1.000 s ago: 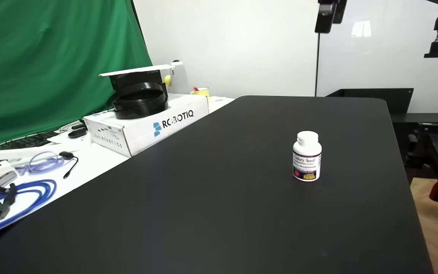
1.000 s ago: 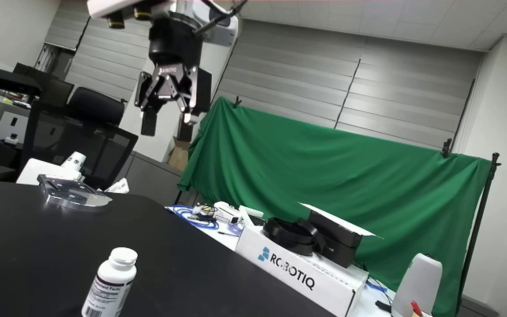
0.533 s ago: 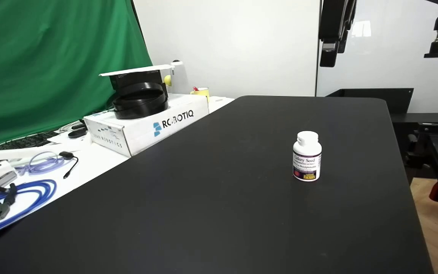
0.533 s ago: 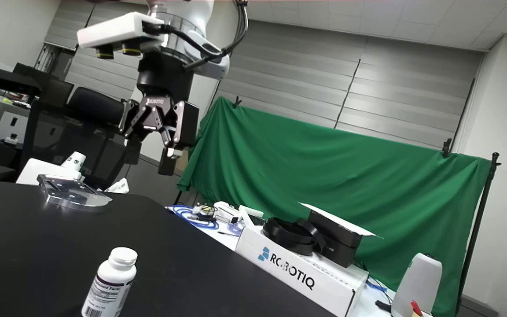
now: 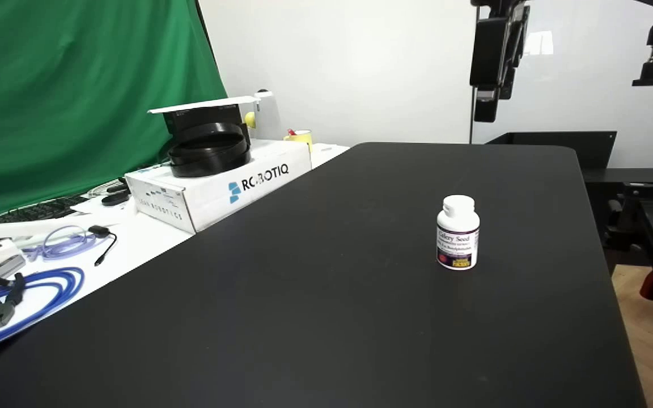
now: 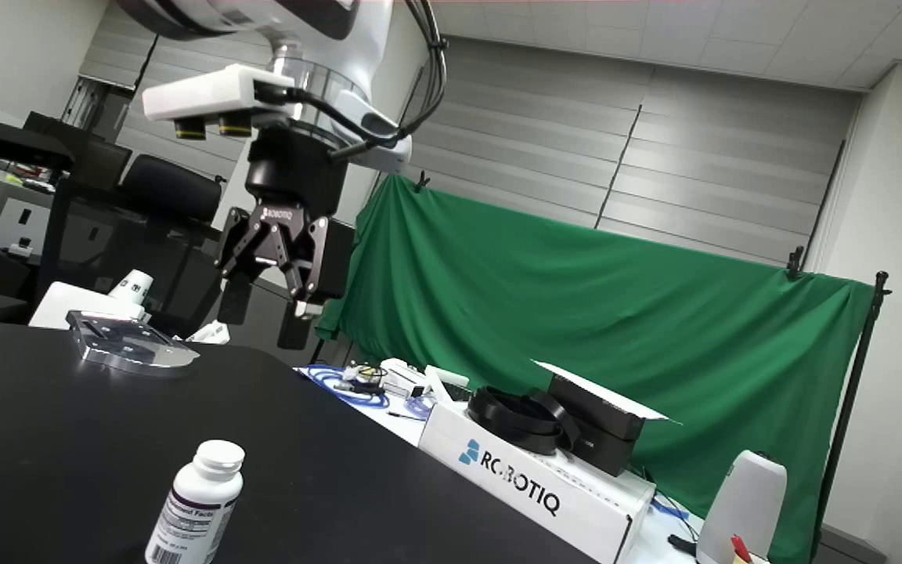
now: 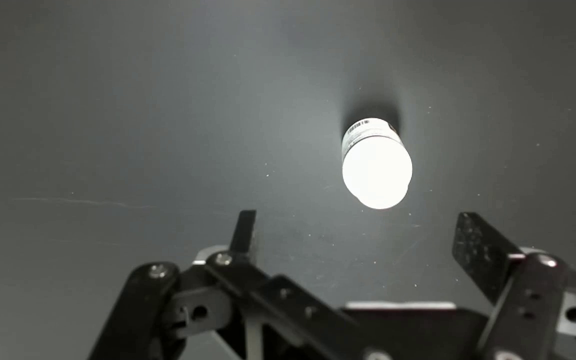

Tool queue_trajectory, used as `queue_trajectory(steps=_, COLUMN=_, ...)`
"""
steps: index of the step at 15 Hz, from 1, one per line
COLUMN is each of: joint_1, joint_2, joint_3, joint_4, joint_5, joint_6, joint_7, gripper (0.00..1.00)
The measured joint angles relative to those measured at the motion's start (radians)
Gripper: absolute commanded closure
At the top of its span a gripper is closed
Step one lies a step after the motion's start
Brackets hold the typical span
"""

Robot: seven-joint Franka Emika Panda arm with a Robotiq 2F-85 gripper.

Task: Pick the bottle and move it up the table

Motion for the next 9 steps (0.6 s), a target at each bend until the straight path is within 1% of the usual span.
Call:
queue_trajectory(steps=4, joint_1=-0.008, joint_2=0.129, joint_3=-0.012, joint_4=-0.002, joint_5=0.002, joint_6=0.133, joint_7=-0.001, gripper=0.00)
queue_trajectory(steps=9, joint_1=0.017, joint_2=0.288, joint_3=-0.023, joint_4=-0.002, joint_5=0.033, joint_6=0.337, joint_7=-0.011, gripper=0.00)
